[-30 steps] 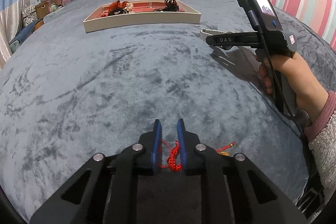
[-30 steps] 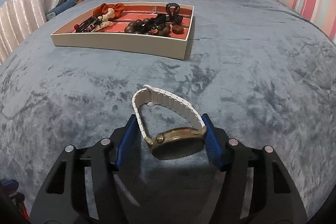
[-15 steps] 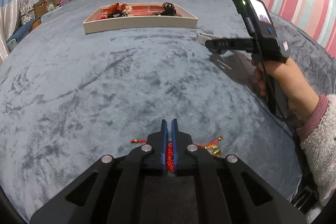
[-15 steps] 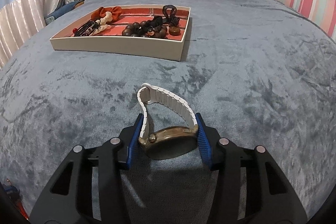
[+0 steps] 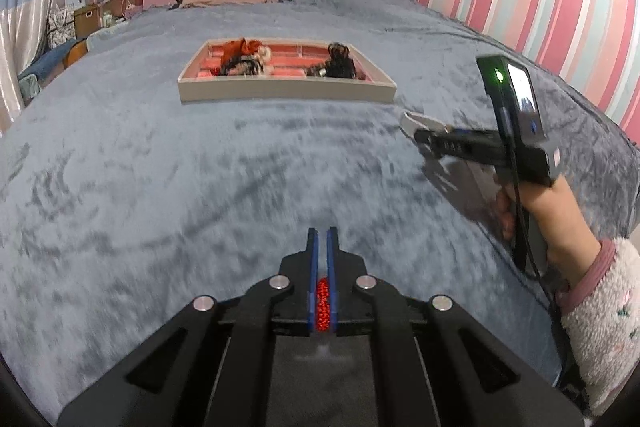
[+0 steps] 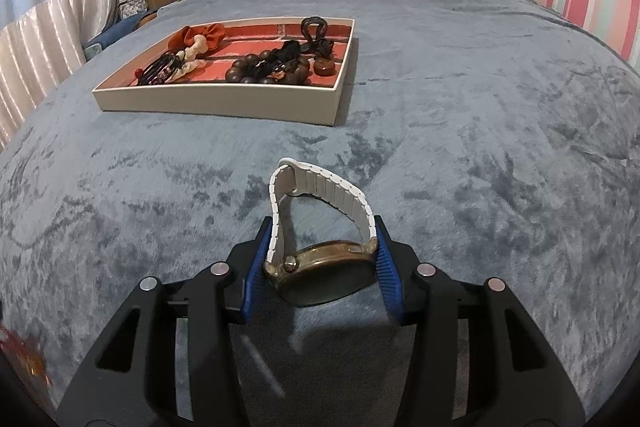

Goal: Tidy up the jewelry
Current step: 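Carry the tassel and watch into the tray and open both tools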

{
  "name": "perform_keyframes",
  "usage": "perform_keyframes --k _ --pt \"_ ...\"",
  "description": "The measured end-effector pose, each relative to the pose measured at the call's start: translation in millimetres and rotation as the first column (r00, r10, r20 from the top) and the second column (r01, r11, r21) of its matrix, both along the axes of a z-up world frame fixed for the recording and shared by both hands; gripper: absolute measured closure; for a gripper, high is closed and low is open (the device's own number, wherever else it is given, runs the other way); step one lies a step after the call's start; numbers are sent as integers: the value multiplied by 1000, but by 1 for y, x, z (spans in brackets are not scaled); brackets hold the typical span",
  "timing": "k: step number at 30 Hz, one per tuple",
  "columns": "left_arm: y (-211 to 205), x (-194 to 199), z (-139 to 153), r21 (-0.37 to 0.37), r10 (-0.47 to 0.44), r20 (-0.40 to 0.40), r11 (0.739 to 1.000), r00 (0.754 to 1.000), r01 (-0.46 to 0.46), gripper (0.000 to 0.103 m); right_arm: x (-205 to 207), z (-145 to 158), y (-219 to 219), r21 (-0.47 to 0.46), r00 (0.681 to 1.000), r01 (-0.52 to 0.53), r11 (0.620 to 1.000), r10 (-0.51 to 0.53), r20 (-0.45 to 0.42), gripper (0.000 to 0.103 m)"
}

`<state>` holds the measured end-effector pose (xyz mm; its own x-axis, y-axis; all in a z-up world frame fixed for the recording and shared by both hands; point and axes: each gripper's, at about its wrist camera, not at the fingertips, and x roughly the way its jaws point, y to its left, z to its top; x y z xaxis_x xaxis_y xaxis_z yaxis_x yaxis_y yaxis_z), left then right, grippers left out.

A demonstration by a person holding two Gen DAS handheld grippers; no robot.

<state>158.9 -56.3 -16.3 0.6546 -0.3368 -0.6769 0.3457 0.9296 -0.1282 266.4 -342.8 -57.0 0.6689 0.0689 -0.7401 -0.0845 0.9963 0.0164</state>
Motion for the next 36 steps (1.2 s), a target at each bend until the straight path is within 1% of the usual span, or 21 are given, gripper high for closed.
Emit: perform_keyframes --k 6,10,13,16,18,21,24,28,31,34,36 --pt "-2 45 20 19 19 52 1000 998 -20 98 8 11 -6 12 999 32 999 -32 23 55" --pt "-7 84 36 27 32 84 999 996 -34 98 17 26 -7 20 998 49 999 -50 46 55" --pt "-13 117 51 35 37 117 999 992 -41 98 27 40 -6 27 996 61 998 -62 64 55" --pt "-15 151 59 41 45 127 998 991 -51 99 44 53 -3 35 995 64 997 -66 79 55" --pt "-18 177 64 57 54 144 996 988 -63 99 58 63 5 32 994 59 998 -61 92 55" --pt "-17 219 67 64 82 139 994 987 -91 99 77 71 17 13 994 42 999 -43 102 55" --pt "-13 253 61 60 111 117 991 987 -119 99 103 70 30 13 995 32 999 -33 92 55" --pt "-2 296 39 80 165 72 982 984 -170 99 128 60 41 12 997 28 1000 -28 74 55" --pt "6 318 25 74 198 30 977 980 -199 99 144 48 46 2 998 35 999 -35 47 55" --pt "11 332 6 118 222 22 968 975 -223 99 154 37 46 -4 998 49 999 -49 36 55" --pt "12 339 -4 131 229 9 965 973 -229 99 160 31 46 -8 998 53 999 -52 27 55"
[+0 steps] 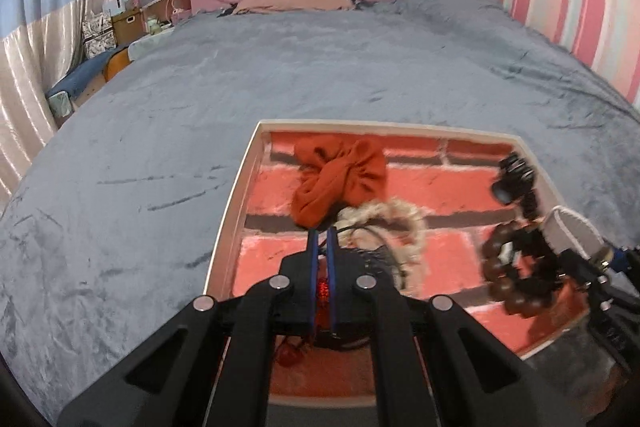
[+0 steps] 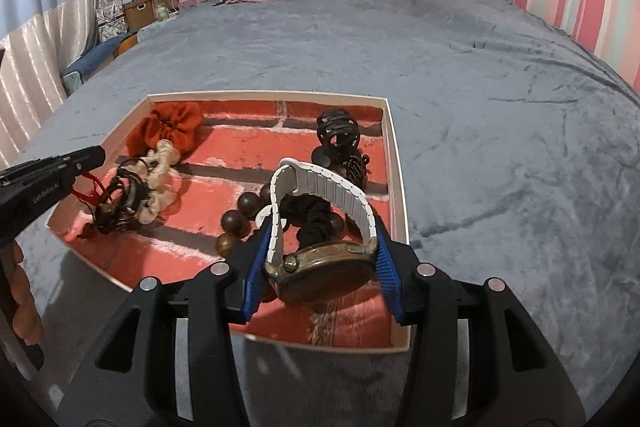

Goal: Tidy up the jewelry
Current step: 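Carry the tassel and watch into the tray and open both tools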

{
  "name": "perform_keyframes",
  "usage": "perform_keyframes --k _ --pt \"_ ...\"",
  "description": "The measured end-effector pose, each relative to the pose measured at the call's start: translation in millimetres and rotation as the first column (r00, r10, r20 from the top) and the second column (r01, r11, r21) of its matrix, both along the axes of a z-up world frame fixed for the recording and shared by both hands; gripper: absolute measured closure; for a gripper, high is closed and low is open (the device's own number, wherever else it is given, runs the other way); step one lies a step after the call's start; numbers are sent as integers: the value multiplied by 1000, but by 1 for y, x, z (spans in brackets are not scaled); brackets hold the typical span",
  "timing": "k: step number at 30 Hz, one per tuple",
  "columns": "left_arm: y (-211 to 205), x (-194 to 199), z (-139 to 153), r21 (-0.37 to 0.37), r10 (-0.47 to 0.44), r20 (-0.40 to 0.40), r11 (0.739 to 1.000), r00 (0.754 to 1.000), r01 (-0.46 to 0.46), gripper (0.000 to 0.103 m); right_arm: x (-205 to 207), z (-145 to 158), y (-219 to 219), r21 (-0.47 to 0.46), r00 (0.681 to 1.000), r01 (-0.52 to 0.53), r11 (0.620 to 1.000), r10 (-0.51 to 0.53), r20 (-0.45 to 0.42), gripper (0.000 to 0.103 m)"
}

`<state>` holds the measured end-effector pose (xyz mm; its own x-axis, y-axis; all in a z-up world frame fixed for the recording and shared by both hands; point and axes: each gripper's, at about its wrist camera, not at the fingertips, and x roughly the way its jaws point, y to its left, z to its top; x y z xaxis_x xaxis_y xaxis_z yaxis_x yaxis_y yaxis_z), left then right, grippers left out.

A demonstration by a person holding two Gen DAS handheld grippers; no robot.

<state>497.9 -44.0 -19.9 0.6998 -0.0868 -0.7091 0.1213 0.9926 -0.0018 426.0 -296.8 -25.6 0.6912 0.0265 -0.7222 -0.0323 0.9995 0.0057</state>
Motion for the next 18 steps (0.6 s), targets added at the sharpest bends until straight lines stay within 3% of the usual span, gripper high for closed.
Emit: perform_keyframes --k 8,13,15,18 --pt "2 7 -24 49 27 -26 998 999 -26 98 6 -15 0 -15 1000 -7 1000 7 -7 55" --pt "0 -3 -18 58 15 -8 998 1000 -15 98 4 -14 1 1 1000 -29 1000 29 -5 46" --pt "0 -12 -13 56 6 3 998 1000 -6 97 -2 -8 2 1 999 -38 999 38 20 35" --pt "-1 -33 4 43 -14 31 999 999 12 97 -13 6 2 16 996 -64 998 63 61 28"
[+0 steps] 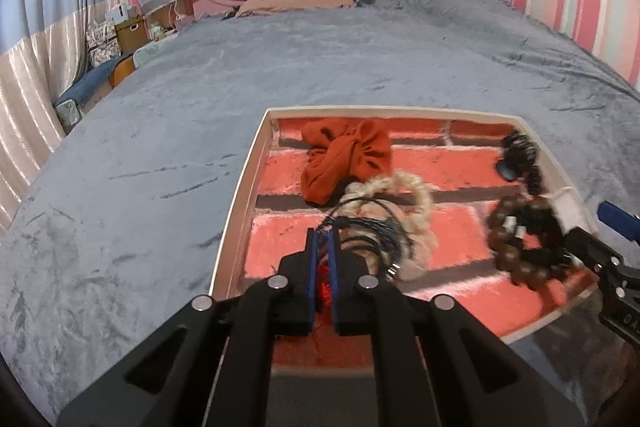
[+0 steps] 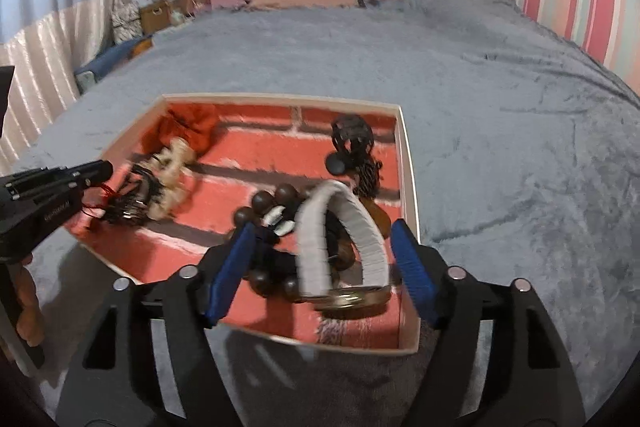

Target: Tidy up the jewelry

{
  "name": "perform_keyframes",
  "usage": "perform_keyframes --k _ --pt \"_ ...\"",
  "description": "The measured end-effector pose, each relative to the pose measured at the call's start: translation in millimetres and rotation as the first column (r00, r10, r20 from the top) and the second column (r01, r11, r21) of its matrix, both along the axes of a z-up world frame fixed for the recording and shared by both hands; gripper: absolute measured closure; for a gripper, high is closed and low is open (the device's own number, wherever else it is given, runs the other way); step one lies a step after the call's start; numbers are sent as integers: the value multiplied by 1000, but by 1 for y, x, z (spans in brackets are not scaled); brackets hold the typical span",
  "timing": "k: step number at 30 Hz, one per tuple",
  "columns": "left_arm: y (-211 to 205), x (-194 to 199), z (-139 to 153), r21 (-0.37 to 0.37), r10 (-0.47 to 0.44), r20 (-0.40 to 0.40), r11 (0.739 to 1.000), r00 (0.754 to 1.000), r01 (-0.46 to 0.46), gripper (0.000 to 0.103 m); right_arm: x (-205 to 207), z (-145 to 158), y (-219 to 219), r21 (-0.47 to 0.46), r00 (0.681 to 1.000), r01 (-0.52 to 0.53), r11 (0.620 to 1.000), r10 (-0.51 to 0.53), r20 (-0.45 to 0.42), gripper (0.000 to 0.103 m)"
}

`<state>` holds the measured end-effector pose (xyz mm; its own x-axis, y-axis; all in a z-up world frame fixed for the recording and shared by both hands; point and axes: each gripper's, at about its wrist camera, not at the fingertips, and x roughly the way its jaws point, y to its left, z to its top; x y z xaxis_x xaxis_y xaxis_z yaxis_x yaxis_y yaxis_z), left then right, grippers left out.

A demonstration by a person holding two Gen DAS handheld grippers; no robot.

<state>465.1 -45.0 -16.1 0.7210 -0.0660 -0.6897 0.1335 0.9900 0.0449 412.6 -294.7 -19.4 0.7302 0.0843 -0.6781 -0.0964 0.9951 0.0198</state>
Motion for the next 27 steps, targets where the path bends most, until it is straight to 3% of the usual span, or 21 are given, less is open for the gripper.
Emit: perform_keyframes --k 2,3,4,5,6,10,14,16,22,27 --pt "-1 -18 13 -4 -15 21 1000 1000 15 96 -10 12 -1 -2 1000 -12 1000 12 23 23" --pt "-2 -27 19 -1 -19 32 1000 999 19 88 -17 19 -2 -1 999 -17 1000 17 36 21" --pt "-2 -42 27 -1 -26 51 1000 998 26 78 -22 24 -3 2 999 -20 1000 20 44 20" --pt "-3 -53 34 1 -30 70 1000 997 30 51 -28 29 -5 5 999 -21 1000 21 48 18" --pt "-3 -69 42 6 -33 102 999 994 32 43 -36 35 -8 11 998 -21 1000 20 51 17" --pt "-5 -125 68 -10 -61 139 998 988 63 43 -63 48 -18 22 999 -13 1000 12 52 15" --pt "0 -197 83 -31 -49 161 998 986 55 21 -96 52 -29 10 999 -2 1000 1 50 11" --pt "3 -225 87 -50 -42 162 997 986 51 19 -111 49 -32 1 999 0 1000 0 42 11" --pt "6 -307 78 -77 3 143 997 990 8 13 -150 34 -40 13 1000 12 1000 -12 16 7" --pt "-1 -344 63 -57 -5 146 998 989 14 8 -176 14 -41 -15 1000 18 1000 -18 1 5"
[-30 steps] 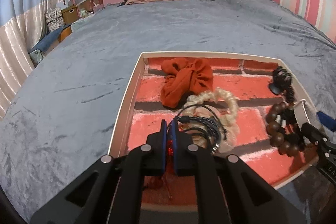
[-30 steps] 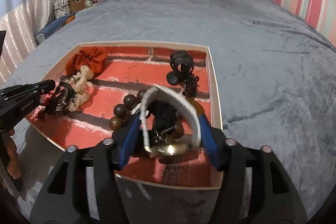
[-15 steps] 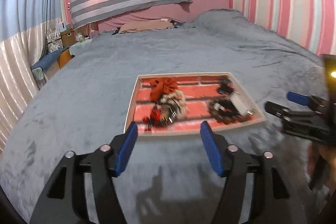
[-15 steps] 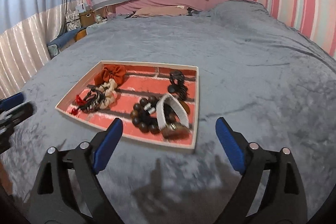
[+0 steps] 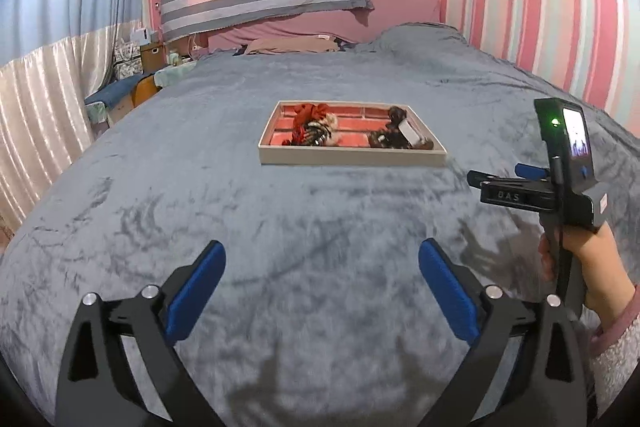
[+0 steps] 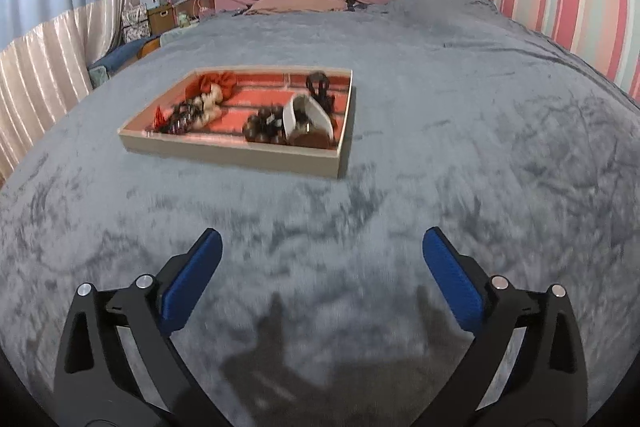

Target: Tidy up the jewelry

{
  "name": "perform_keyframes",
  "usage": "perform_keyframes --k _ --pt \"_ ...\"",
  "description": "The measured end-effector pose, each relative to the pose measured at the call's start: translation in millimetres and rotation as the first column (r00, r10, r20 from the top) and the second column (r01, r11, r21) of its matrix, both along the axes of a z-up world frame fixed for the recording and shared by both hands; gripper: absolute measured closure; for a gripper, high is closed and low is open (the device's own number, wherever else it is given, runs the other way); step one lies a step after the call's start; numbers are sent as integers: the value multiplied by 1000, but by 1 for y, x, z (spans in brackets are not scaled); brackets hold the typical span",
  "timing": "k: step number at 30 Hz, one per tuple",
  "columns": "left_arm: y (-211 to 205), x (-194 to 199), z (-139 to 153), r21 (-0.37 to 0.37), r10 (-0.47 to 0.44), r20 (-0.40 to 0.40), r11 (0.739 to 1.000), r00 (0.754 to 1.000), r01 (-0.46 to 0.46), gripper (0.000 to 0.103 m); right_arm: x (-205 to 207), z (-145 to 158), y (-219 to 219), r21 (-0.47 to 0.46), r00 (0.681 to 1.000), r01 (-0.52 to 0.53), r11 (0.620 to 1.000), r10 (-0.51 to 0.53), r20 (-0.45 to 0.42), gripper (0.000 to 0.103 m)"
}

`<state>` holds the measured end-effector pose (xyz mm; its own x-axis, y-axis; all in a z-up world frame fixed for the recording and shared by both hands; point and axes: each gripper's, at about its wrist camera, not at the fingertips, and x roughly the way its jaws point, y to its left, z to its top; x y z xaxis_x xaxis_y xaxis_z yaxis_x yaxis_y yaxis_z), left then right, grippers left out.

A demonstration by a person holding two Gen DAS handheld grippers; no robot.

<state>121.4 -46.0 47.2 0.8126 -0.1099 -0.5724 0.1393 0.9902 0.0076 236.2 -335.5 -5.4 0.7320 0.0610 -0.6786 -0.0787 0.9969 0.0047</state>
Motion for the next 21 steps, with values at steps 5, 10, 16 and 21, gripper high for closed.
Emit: perform_keyframes --k 5,10,16,21 --pt "-2 -12 -15 10 -2 2 1000 1000 2 7 -29 -17 2 -35 1000 4 999 -4 6 5" --pt "3 -9 -26 11 -1 -2 1000 1000 1 7 -56 -15 5 -40 998 21 999 -19 53 4" --pt "6 -7 -31 32 15 4 999 1000 -15 7 -100 6 16 12 990 39 999 -40 138 4" --pt "12 -2 -33 38 42 20 998 999 -42 7 -130 9 28 -2 981 69 998 -67 180 4"
